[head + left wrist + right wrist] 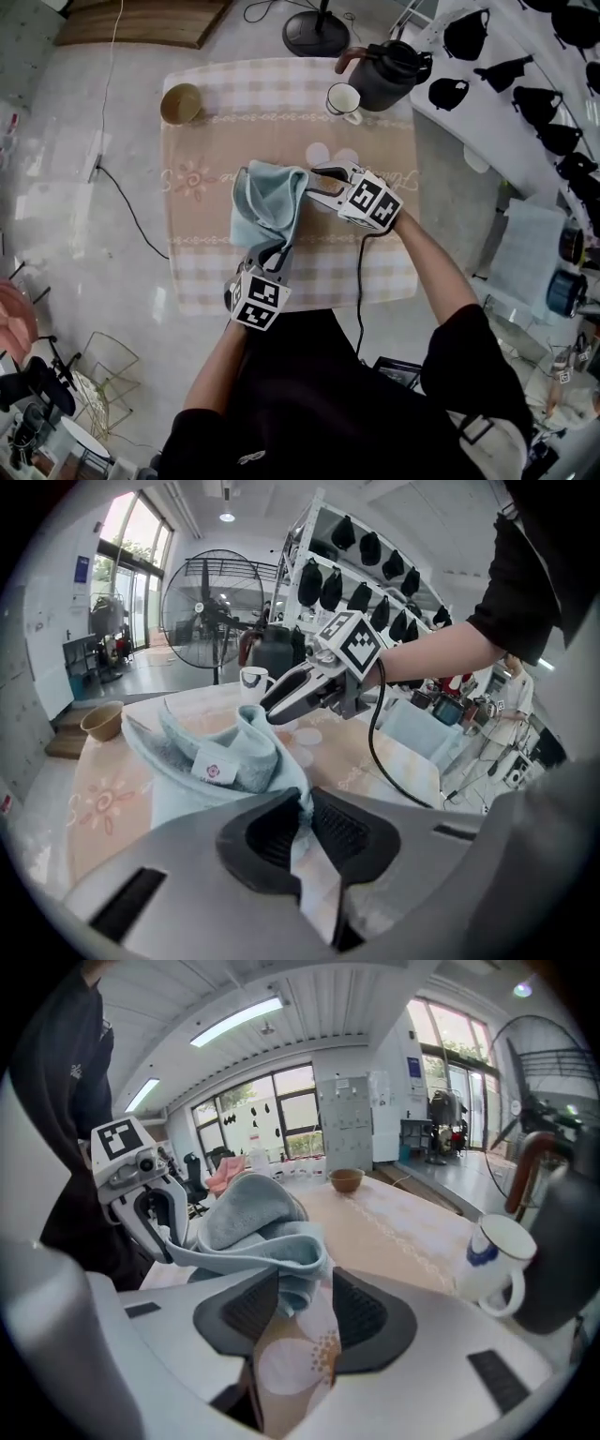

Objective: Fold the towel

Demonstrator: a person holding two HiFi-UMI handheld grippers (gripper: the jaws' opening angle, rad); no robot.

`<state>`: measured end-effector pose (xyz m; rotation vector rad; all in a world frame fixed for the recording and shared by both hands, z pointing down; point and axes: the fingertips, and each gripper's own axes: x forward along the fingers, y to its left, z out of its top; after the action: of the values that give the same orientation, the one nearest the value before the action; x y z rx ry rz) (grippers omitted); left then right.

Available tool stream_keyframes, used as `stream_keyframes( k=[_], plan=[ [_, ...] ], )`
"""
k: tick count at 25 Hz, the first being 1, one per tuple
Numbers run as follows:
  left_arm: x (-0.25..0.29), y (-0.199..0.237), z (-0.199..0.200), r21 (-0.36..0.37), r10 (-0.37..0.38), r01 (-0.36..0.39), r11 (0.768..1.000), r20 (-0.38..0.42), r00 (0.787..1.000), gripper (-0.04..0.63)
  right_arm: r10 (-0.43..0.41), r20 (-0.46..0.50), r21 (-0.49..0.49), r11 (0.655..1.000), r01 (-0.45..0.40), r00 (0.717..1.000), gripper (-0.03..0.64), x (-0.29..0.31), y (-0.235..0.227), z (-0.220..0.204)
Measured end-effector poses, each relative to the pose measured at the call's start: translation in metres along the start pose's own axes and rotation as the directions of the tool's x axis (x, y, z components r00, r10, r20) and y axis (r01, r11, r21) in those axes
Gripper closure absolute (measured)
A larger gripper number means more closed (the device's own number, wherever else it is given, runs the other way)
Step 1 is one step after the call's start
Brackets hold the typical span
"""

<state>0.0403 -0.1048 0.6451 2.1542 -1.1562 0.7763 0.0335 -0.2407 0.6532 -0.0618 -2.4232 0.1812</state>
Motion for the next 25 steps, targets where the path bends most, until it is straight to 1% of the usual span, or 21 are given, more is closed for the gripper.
stream_keyframes(
  k=[4, 7, 8, 10, 12, 13, 15, 17, 20, 23, 25],
  plan=[
    [0.014, -0.012, -0.005, 0.06, -0.042, 0.044, 0.997, -0.028, 0.999, 0.554, -0.06, 0.008, 0.098, 0.993, 0.059, 0.998, 0.453, -0.022, 0.011, -0.021],
    [0.023, -0.019, -0.008, 0.073, -0.076, 0.078, 0.994, -0.035, 0.997, 0.552, -0.103, 0.002, 0.142, 0.985, 0.101, 0.995, 0.453, -0.036, 0.025, -0.032],
    [0.025, -0.024, -0.008, 0.073, -0.094, 0.096, 0.993, -0.036, 0.995, 0.539, -0.116, 0.004, 0.159, 0.981, 0.114, 0.993, 0.453, -0.04, 0.031, -0.034],
    [0.029, -0.036, -0.008, 0.074, -0.144, 0.146, 0.987, -0.032, 0.989, 0.467, -0.143, 0.014, 0.195, 0.971, 0.137, 0.99, 0.453, -0.047, 0.042, -0.037],
    [0.027, -0.05, -0.004, 0.066, -0.197, 0.197, 0.978, -0.015, 0.98, 0.417, -0.175, 0.026, 0.23, 0.959, 0.165, 0.984, 0.453, -0.051, 0.052, -0.038],
    [0.022, -0.056, 0.0, 0.053, -0.216, 0.216, 0.975, 0.0, 0.976, 0.399, -0.191, 0.032, 0.247, 0.953, 0.177, 0.981, 0.453, -0.052, 0.057, -0.037],
    [0.008, -0.06, 0.008, 0.017, -0.23, 0.23, 0.973, 0.038, 0.972, 0.391, -0.217, 0.045, 0.272, 0.942, 0.197, 0.975, 0.453, -0.052, 0.067, -0.035],
    [-0.006, -0.056, 0.011, -0.009, -0.213, 0.214, 0.977, 0.076, 0.974, 0.391, -0.235, 0.061, 0.291, 0.934, 0.208, 0.97, 0.453, -0.049, 0.077, -0.031],
    [-0.026, -0.034, 0.003, -0.048, -0.146, 0.152, 0.987, 0.112, 0.983, 0.391, -0.27, 0.084, 0.323, 0.918, 0.23, 0.959, 0.453, -0.045, 0.09, -0.024],
    [-0.045, -0.004, -0.006, -0.11, -0.064, 0.078, 0.991, 0.131, 0.989, 0.391, -0.342, 0.101, 0.364, 0.887, 0.286, 0.934, 0.453, -0.046, 0.101, -0.016],
    [-0.056, 0.013, -0.015, -0.137, -0.025, 0.043, 0.99, 0.133, 0.991, 0.391, -0.388, 0.101, 0.39, 0.863, 0.322, 0.916, 0.453, -0.047, 0.108, -0.011]
  ],
)
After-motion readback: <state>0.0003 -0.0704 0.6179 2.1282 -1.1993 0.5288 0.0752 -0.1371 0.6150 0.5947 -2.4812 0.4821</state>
